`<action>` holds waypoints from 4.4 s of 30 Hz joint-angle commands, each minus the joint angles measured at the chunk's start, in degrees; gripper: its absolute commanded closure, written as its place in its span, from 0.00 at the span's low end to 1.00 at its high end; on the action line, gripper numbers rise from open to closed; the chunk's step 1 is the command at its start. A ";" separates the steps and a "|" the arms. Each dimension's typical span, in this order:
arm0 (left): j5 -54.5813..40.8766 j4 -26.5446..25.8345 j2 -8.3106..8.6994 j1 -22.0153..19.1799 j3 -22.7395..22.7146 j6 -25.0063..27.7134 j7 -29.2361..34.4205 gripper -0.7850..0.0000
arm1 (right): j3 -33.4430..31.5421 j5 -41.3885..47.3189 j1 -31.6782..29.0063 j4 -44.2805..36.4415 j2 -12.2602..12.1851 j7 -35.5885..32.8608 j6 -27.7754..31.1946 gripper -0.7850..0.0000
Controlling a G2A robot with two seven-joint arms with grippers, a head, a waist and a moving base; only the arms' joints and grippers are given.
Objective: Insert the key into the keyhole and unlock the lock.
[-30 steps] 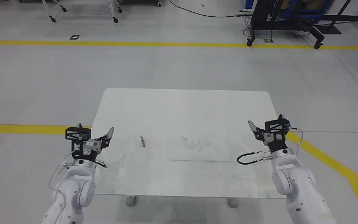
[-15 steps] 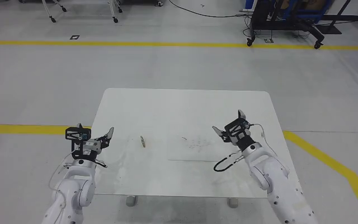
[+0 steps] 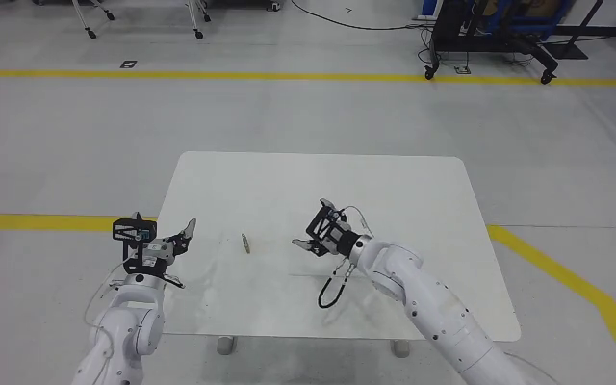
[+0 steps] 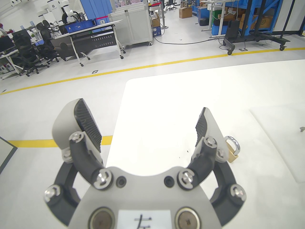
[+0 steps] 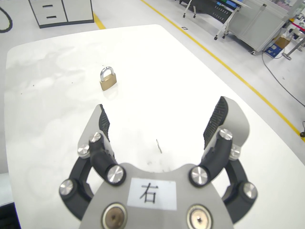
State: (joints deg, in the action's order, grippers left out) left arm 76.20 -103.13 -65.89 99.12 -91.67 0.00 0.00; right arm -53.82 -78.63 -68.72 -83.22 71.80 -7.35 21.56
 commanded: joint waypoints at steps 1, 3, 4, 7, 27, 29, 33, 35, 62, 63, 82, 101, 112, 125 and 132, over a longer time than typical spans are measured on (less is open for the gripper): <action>0.00 0.00 0.00 0.00 0.00 0.00 0.00 0.00 | 0.31 -0.07 1.41 2.66 0.04 -1.05 2.80 0.00; 0.00 0.00 0.00 0.00 0.00 0.00 0.00 0.00 | 0.56 0.85 2.41 5.27 0.11 -2.93 5.23 0.26; 0.00 0.00 0.00 0.00 0.00 0.00 0.00 0.00 | 0.65 1.88 2.86 6.46 0.17 -3.74 6.67 0.38; 0.00 0.00 0.00 0.00 0.00 0.00 0.00 0.00 | 1.18 2.14 3.88 9.00 0.27 -5.72 8.75 0.48; 0.00 0.00 0.00 0.00 0.00 0.00 0.00 0.00 | 3.42 0.84 7.66 16.34 1.47 -8.28 5.98 0.64; 0.00 0.00 0.00 0.00 0.00 0.00 0.00 0.00 | 3.93 1.03 8.13 17.10 1.74 -8.15 5.81 0.75; 0.00 0.00 0.00 0.00 0.00 0.00 0.00 0.00 | 4.82 1.01 9.01 18.17 2.23 -8.09 5.41 0.99; 0.00 0.00 0.00 0.00 0.00 0.00 0.00 0.00 | 5.05 0.77 9.26 18.49 2.35 -7.87 5.31 1.00; 0.00 0.00 0.00 0.00 0.00 0.00 0.00 0.00 | 2.29 -2.88 7.18 13.08 1.12 -7.61 6.70 1.00; 0.00 0.00 0.00 0.00 0.00 0.00 0.00 0.00 | 2.29 -2.88 7.18 13.08 1.12 -7.61 6.70 1.00; 1.74 3.95 -1.57 -21.02 22.26 18.73 23.34 0.00 | 2.29 -2.88 7.18 13.08 1.12 -7.61 6.70 1.00; 10.86 16.32 -3.67 -27.34 34.37 16.76 26.72 0.00 | 2.29 -2.88 7.18 13.08 1.12 -7.61 6.70 1.00; 12.49 20.55 -4.44 -29.68 36.03 16.14 27.08 0.00 | 2.29 -2.88 7.18 13.08 1.12 -7.61 6.70 1.00; 11.17 19.74 -4.87 -30.56 35.29 15.46 26.15 0.00 | 2.29 -2.88 7.18 13.08 1.12 -7.61 6.70 1.00; 4.46 9.73 -3.30 -27.70 23.87 14.63 23.32 0.00 | 1.38 -1.38 6.34 12.30 1.01 -5.13 6.57 1.00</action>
State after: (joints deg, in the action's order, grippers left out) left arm 82.37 -91.37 -69.49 70.51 -65.17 14.79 23.91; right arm -52.00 -80.75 -62.17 -70.76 72.87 -13.48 27.94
